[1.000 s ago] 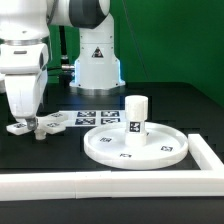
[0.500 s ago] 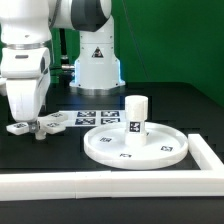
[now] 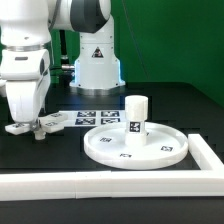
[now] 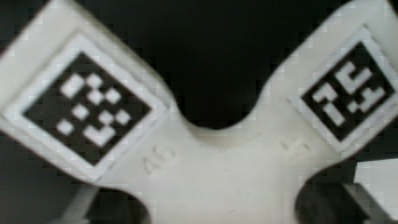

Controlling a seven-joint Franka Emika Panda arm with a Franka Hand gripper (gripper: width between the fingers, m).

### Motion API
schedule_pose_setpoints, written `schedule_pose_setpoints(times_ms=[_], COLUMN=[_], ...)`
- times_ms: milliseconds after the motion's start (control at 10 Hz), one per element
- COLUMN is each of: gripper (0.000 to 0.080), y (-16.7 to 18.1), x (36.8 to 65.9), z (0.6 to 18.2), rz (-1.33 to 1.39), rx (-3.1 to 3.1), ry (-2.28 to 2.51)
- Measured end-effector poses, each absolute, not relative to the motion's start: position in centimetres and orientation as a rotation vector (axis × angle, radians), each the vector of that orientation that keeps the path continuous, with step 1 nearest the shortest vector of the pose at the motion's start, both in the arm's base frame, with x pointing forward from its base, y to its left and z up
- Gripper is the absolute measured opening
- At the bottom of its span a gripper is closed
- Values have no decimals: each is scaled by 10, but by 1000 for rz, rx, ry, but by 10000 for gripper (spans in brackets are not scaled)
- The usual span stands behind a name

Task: Assemble round table

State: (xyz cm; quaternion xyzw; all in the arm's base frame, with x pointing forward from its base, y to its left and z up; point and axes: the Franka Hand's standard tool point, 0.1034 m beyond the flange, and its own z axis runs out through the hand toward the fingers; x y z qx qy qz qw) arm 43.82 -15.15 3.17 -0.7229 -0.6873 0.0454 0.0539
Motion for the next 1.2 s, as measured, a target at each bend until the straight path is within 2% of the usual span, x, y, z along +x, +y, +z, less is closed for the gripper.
schedule_pose_setpoints(times_ms=[200,300,400,600,1200], gripper=[141,141,32,6,1], y=[-155,-156,-156,-157,-157], x=[441,444,445,443,447], z=[37,40,39,38,41], rz=[128,118,118,120,131], rx=[-2210,-2220,-2222,-2222,-2241], ry=[-2090,-2097,-2099,-2096,-2079])
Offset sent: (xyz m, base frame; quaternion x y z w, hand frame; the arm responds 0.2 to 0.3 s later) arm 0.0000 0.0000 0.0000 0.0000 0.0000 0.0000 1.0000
